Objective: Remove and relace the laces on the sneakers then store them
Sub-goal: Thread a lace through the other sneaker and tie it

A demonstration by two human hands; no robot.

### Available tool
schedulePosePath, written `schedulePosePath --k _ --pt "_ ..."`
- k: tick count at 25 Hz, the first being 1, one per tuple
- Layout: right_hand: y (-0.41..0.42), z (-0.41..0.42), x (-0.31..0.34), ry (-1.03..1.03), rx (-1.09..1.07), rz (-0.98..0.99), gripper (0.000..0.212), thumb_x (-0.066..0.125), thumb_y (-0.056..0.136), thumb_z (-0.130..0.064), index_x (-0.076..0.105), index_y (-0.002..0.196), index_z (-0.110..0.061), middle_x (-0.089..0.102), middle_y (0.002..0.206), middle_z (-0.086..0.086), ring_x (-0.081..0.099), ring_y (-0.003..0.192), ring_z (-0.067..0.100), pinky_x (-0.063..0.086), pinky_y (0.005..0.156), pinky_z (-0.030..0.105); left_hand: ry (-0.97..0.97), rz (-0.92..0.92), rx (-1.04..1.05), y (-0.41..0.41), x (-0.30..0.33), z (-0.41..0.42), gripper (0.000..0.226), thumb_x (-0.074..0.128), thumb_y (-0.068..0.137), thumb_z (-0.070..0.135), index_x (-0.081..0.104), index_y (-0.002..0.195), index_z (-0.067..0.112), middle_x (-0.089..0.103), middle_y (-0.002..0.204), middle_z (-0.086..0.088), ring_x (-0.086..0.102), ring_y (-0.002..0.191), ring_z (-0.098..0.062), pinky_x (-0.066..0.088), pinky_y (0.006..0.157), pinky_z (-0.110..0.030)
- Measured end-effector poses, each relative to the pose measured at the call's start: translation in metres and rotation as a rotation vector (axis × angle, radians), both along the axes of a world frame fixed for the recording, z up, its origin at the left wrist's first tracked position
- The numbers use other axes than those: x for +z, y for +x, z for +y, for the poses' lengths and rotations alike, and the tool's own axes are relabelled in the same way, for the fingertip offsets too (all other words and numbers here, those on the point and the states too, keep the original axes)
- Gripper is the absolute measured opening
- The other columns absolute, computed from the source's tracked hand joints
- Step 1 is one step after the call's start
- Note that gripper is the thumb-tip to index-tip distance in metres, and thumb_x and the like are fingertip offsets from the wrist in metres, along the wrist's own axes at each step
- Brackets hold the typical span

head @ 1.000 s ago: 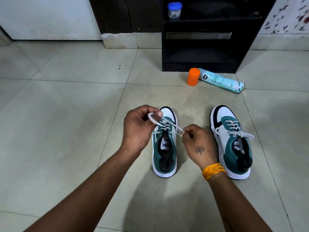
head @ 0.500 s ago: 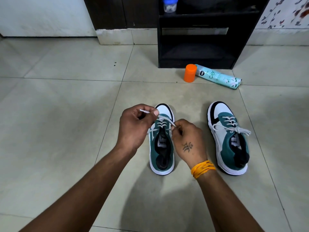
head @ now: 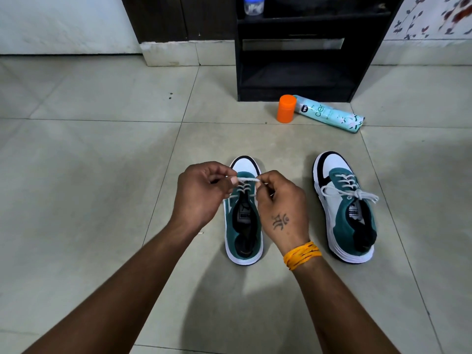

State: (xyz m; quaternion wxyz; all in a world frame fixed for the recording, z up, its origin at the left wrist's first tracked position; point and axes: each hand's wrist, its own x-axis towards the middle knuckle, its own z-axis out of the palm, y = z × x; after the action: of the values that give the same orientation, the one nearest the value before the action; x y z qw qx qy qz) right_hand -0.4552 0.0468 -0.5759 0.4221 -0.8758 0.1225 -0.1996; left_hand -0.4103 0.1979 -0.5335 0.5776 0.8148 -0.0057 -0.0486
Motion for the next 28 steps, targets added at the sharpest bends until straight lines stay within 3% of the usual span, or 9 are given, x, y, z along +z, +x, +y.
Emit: schedulePosePath --k 3,5,7,12,15,18,20,25,28 --pt "-0.003 0.000 0.003 -0.112 0.004 -0.006 0.011 0.062 0.091 -0.023 0.070 0.098 -0.025 0.065 0.087 -0.002 0.064 0.077 0.024 0.053 0.066 0.040 0.072 -0.019 0.028 0.000 -0.001 0.001 0.009 0.081 0.086 0.012 0.078 0.081 0.017 0.075 0.069 0.000 0.070 0.060 -0.013 0.060 0.063 -0.030" --pt "-0.003 0.001 0.007 -0.199 0.019 -0.001 0.023 0.065 0.089 -0.022 0.070 0.111 -0.026 0.058 0.104 0.001 0.063 0.090 0.025 0.054 0.069 0.038 0.084 -0.022 0.018 0.000 0.000 0.000 0.009 0.081 0.086 0.013 0.078 0.079 0.017 0.075 0.067 0.000 0.071 0.060 -0.017 0.063 0.066 -0.036" --pt "-0.001 0.004 0.009 -0.188 0.100 -0.012 0.027 0.067 0.090 -0.021 0.069 0.116 -0.027 0.055 0.113 -0.001 0.061 0.097 0.023 0.054 0.071 0.038 0.082 -0.026 -0.013 -0.002 0.000 -0.002 0.009 0.082 0.086 0.013 0.078 0.079 0.017 0.075 0.067 0.001 0.071 0.060 -0.019 0.063 0.069 -0.041" --pt "0.006 0.002 0.001 -0.050 0.158 -0.034 0.010 0.069 0.092 -0.026 0.078 0.097 -0.025 0.073 0.092 -0.005 0.067 0.080 0.017 0.055 0.071 0.038 0.079 -0.033 -0.035 -0.004 -0.004 -0.002 0.008 0.083 0.085 0.019 0.079 0.080 0.023 0.076 0.070 0.005 0.072 0.064 -0.017 0.063 0.070 -0.037" --pt "0.002 -0.005 -0.005 0.006 0.076 0.040 0.014 0.068 0.089 -0.024 0.080 0.098 -0.025 0.078 0.091 -0.006 0.071 0.083 0.017 0.057 0.076 0.036 0.224 -0.090 0.009 -0.009 -0.020 0.001 0.009 0.087 0.081 0.030 0.079 0.083 0.027 0.075 0.073 0.013 0.068 0.066 -0.001 0.055 0.067 -0.024" --pt "0.000 -0.006 -0.009 0.071 0.029 0.099 0.013 0.073 0.086 -0.015 0.080 0.094 -0.023 0.078 0.087 -0.005 0.072 0.080 0.014 0.057 0.078 0.033 0.355 -0.090 -0.026 -0.016 -0.037 0.001 0.021 0.090 0.074 0.041 0.080 0.089 0.030 0.074 0.082 0.015 0.068 0.069 0.000 0.053 0.070 -0.025" --pt "0.001 -0.003 -0.010 0.083 0.041 0.100 0.009 0.075 0.084 -0.016 0.080 0.089 -0.022 0.078 0.085 -0.007 0.071 0.079 0.010 0.056 0.077 0.031 0.377 -0.100 -0.053 -0.017 -0.042 -0.001 0.020 0.089 0.075 0.038 0.081 0.090 0.028 0.076 0.084 0.014 0.069 0.071 -0.002 0.057 0.074 -0.027" --pt "0.001 0.003 -0.017 0.079 0.088 0.115 0.003 0.075 0.083 -0.019 0.075 0.081 -0.022 0.072 0.077 -0.010 0.066 0.073 0.009 0.056 0.071 0.034 0.310 -0.071 0.019 -0.016 -0.043 -0.006 0.007 0.077 0.085 0.020 0.083 0.086 0.024 0.078 0.079 0.013 0.070 0.071 -0.001 0.058 0.079 -0.029" --pt "0.005 0.006 -0.019 0.012 0.119 0.108 0.007 0.071 0.081 -0.019 0.075 0.081 -0.024 0.071 0.083 -0.009 0.067 0.076 0.012 0.056 0.072 0.036 0.153 0.083 0.085 -0.012 -0.047 -0.003 0.010 0.076 0.086 0.018 0.082 0.079 0.022 0.077 0.072 0.007 0.074 0.071 -0.015 0.063 0.080 -0.040"
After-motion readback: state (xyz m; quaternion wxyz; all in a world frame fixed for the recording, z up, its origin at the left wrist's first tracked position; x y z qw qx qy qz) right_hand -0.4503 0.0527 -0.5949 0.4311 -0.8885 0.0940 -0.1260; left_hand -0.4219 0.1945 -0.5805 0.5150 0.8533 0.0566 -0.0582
